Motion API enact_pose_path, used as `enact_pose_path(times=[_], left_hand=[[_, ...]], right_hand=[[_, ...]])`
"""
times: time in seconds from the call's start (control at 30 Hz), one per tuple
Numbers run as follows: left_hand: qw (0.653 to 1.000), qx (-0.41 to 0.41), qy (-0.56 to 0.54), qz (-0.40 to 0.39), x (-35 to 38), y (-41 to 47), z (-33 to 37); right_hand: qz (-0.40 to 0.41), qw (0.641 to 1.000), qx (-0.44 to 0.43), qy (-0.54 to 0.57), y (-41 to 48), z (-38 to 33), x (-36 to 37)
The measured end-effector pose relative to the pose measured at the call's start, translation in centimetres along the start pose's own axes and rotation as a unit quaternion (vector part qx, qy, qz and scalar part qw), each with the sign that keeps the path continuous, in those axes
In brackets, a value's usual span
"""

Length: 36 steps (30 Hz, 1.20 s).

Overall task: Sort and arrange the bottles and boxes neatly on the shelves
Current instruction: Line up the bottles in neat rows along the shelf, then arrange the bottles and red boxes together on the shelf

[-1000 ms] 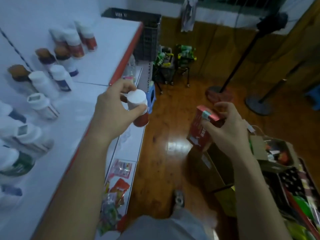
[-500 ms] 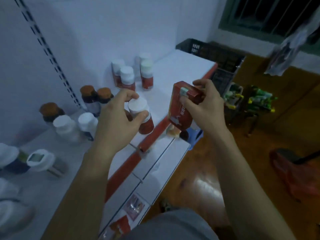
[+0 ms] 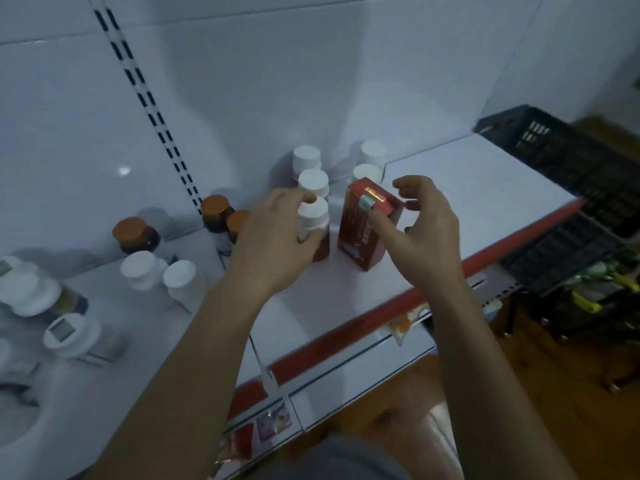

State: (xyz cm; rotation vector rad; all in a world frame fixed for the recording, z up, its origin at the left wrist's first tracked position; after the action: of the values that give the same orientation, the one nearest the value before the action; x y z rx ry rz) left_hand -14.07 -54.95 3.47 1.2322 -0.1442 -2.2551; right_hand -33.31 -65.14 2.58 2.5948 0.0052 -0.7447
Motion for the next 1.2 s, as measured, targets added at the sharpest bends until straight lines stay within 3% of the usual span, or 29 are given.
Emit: enact_pose_path(times=[0.17, 0.3, 0.4, 0.5, 0.73, 0.87, 1.07, 1.2], left_hand=[[0.995, 0.011, 0.091, 0.04, -6.3, -0.9, -1.9], [0.974, -0.007, 0.206, 0.093, -13.1, -2.6, -6.1], [0.946, -0.073, 0.298, 0.105, -18.7, -6.0, -10.9], [0.914, -0.149, 0.345, 0.152, -25.5, -11.5, -15.2], [0.849, -0.297, 0.382, 0.212, -40.9, -28.3, -24.7], [0.811, -0.362, 0.4, 0.227, -48.8, -38.2, -29.3], [0.788, -0.42, 0.377, 0.245, -54.3, -50.0, -34.4], [0.765, -0.463, 0.367, 0.256, -57.7, -56.0, -38.1]], right_hand=[[0.006, 0.997, -0.069, -0.029, 1.4, -4.1, -0.9], [-0.058, 0.983, -0.161, -0.065, 1.7, -10.0, 3.7], [-0.138, 0.964, -0.211, -0.082, -0.7, -14.5, 9.0], [-0.152, 0.954, -0.255, -0.042, -4.7, -19.6, 13.0], [-0.248, 0.914, -0.321, 0.005, -19.5, -30.7, 21.8], [-0.25, 0.9, -0.355, 0.039, -26.6, -37.2, 24.6], [-0.297, 0.878, -0.36, 0.104, -39.2, -45.8, 29.2], [-0.357, 0.839, -0.392, 0.122, -46.9, -51.3, 32.9]])
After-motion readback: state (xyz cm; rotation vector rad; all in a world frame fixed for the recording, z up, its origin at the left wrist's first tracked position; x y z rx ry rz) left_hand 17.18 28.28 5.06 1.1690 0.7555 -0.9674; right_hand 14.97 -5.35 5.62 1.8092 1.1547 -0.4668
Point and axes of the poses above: each hand's wrist, its own y-axis towards the middle knuckle, its own x-axis out of the palm, z = x × y, the point moved 10 cm from there along y, towards the middle knuckle, and after that the axes turned 10 degrees about z, right-handed, at the moved point
